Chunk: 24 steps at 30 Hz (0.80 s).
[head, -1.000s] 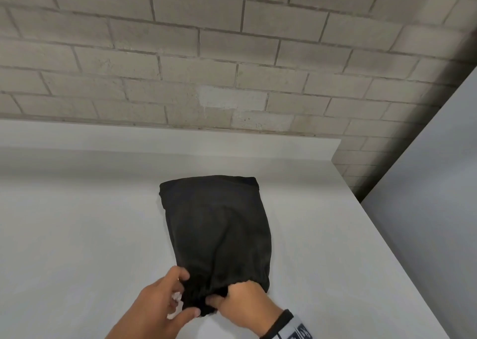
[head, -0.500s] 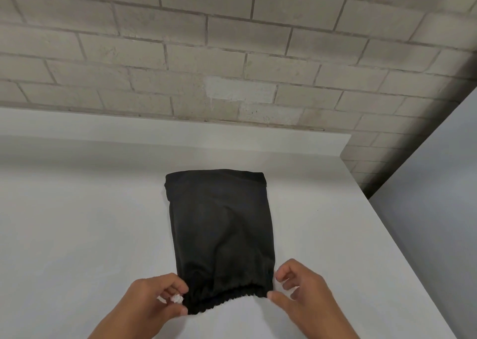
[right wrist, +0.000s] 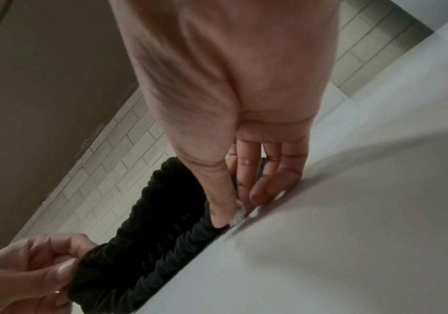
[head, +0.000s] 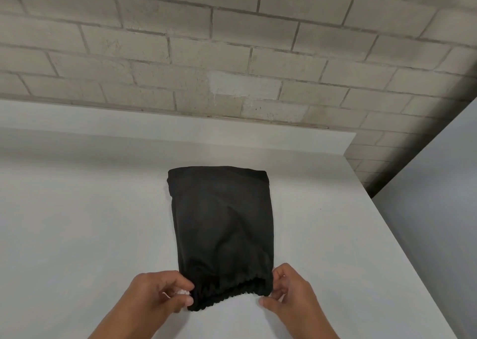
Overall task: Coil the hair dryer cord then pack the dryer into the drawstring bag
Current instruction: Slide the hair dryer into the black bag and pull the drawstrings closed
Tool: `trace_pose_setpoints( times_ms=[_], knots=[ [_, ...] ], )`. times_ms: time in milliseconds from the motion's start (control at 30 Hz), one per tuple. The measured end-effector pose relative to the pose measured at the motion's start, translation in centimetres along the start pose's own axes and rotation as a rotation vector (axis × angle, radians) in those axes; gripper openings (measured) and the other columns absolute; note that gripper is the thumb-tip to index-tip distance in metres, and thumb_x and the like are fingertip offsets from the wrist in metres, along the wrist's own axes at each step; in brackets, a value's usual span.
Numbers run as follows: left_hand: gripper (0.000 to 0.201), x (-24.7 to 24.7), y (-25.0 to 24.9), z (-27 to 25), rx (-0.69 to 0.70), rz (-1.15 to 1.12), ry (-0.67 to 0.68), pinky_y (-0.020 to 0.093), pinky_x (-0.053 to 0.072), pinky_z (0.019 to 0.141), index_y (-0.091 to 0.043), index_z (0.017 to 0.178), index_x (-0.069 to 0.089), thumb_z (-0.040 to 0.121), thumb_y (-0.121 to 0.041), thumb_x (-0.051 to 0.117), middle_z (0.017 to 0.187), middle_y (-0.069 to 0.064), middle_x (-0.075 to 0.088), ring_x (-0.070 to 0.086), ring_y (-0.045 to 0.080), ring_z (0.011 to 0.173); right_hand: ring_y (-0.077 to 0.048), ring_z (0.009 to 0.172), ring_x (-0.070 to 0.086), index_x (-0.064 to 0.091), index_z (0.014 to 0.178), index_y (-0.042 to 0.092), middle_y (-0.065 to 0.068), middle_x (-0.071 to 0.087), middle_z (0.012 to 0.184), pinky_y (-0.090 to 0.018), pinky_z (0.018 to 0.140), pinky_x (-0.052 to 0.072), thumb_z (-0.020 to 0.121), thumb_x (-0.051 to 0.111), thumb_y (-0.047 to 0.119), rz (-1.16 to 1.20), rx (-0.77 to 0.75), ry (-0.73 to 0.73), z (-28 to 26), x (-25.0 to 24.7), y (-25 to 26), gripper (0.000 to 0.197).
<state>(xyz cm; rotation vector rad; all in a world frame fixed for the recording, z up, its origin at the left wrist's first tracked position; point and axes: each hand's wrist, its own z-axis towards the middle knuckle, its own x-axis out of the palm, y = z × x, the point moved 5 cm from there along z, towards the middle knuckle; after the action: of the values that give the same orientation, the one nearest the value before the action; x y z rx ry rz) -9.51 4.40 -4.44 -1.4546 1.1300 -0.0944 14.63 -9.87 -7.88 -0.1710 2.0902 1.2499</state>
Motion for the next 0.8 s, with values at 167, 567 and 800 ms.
trace_pose_setpoints(
  times_ms=[167,567,800],
  knots=[
    [0.031,-0.9,-0.2,-0.1,0.024,0.041,-0.063,0.014,0.053,0.064,-0.048,0.079,0.068,0.078,-0.019,0.079,0.069,-0.009,0.073,0.069,0.007,0.06,-0.005,0.052,0.046,0.056,0.079,0.022,-0.012,0.062,0.068,-0.014,0.056,0.045,0.072,0.077,0.008,0.02,-0.023,0.034,-0.5,-0.8,-0.3,0.026],
    [0.043,-8.5,2.4,-2.1,-0.02,0.179,-0.337,0.006,0.046,0.056,-0.048,0.086,0.063,0.074,-0.01,0.081,0.062,-0.027,0.07,0.064,-0.01,0.052,0.002,0.054,0.056,0.047,0.076,0.067,0.043,0.06,0.07,-0.006,0.054,0.042,0.074,0.074,0.004,-0.339,-0.129,-0.082,-3.1,-8.0,-3.8,0.069],
    [0.021,-6.8,-2.7,-0.6,0.196,0.096,-0.327,0.005,0.048,0.065,-0.036,0.072,0.072,0.073,-0.016,0.08,0.074,-0.024,0.072,0.068,-0.004,0.07,-0.007,0.066,0.062,0.066,0.084,0.038,0.017,0.068,0.085,-0.015,0.061,0.048,0.083,0.071,0.011,-0.063,-0.28,-0.065,-3.4,-7.7,2.8,0.028]
  ],
)
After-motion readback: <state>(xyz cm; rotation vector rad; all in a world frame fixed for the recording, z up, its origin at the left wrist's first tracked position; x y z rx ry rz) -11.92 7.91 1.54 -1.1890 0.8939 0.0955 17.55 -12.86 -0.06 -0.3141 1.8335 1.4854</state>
